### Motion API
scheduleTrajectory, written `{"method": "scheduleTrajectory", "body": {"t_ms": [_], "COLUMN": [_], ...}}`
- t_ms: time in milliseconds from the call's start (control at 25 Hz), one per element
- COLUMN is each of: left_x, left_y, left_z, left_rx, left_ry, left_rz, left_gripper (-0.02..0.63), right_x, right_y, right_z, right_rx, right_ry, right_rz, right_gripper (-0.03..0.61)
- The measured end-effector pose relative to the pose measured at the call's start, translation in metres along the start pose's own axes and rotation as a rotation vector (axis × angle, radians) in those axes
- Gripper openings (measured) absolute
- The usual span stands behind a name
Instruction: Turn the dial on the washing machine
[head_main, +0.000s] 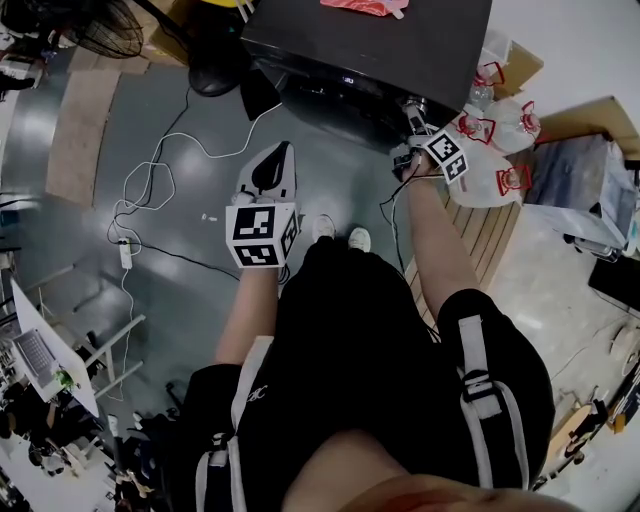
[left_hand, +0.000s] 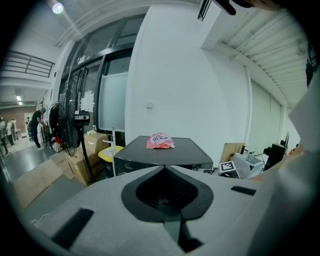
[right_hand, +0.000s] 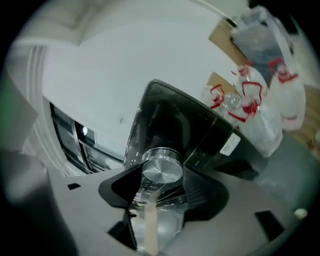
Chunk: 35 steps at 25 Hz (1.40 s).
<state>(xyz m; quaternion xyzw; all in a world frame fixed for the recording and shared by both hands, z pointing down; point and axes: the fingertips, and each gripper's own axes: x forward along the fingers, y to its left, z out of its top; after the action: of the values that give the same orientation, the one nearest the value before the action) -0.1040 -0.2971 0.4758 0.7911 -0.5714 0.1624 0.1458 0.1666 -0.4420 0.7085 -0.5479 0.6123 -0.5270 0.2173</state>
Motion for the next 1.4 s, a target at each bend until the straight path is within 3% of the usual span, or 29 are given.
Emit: {"method": "scheduleTrajectory", "body": {"t_ms": [80, 200, 280, 320, 360, 440, 600, 840, 960, 1040, 1160, 1400], "left_x": [-0.001, -0.006, -0.009, -0.01, -0.01, -0.01, -0.012, -0.013, -0.013, -0.013, -0.014, -0.017], "left_y": [-0.002, -0.002, -0.001, 0.0, 0.001, 0.002, -0.002, -0.004, -0.005, -0.005, -0.002, 0.011], "left_z": [0.001, 0.002, 0.0, -0.001, -0.001, 0.0, 0.002, 0.004, 0.002, 0.001, -0.001, -0.007], "left_rx": [0.003, 0.004, 0.0, -0.001, -0.002, -0.003, -0.006, -0.019, -0.023, -0.023, -0.025, -0.038], "left_ry": [-0.003, -0.007, -0.008, -0.008, -0.008, -0.013, -0.029, -0.043, -0.043, -0.04, -0.033, -0.016], "left_rz": [0.0, 0.001, 0.004, 0.004, 0.004, 0.001, -0.014, -0.043, -0.05, -0.051, -0.05, -0.039], "left_gripper": [-0.006, -0.006, -0.006, -0.006, -0.006, -0.006, -0.006, -0.006, -0.006, -0.006, -0.006, -0.006], "right_x": [-0.002, -0.005, -0.007, -0.007, -0.007, -0.005, -0.014, -0.03, -0.029, -0.025, -0.015, 0.0], "right_y": [-0.001, 0.0, 0.002, 0.003, 0.004, 0.011, 0.026, 0.045, 0.055, 0.058, 0.055, 0.035], "right_z": [-0.001, -0.003, -0.005, -0.006, -0.006, -0.009, -0.023, -0.036, -0.026, -0.019, -0.019, -0.015], "right_rx": [0.129, 0.243, 0.416, 0.483, 0.493, 0.362, -0.04, -1.064, -1.435, -1.548, -1.626, -1.657], "right_ry": [-0.012, -0.036, -0.057, -0.069, -0.076, -0.052, 0.039, 0.104, 0.05, 0.018, 0.037, 0.099], "right_rz": [0.052, 0.077, 0.142, 0.171, 0.175, 0.132, 0.032, -0.238, -0.376, -0.431, -0.434, -0.518], "right_gripper": [0.255, 0.253, 0.245, 0.17, 0.151, 0.152, 0.179, 0.229, 0.227, 0.228, 0.229, 0.229]}}
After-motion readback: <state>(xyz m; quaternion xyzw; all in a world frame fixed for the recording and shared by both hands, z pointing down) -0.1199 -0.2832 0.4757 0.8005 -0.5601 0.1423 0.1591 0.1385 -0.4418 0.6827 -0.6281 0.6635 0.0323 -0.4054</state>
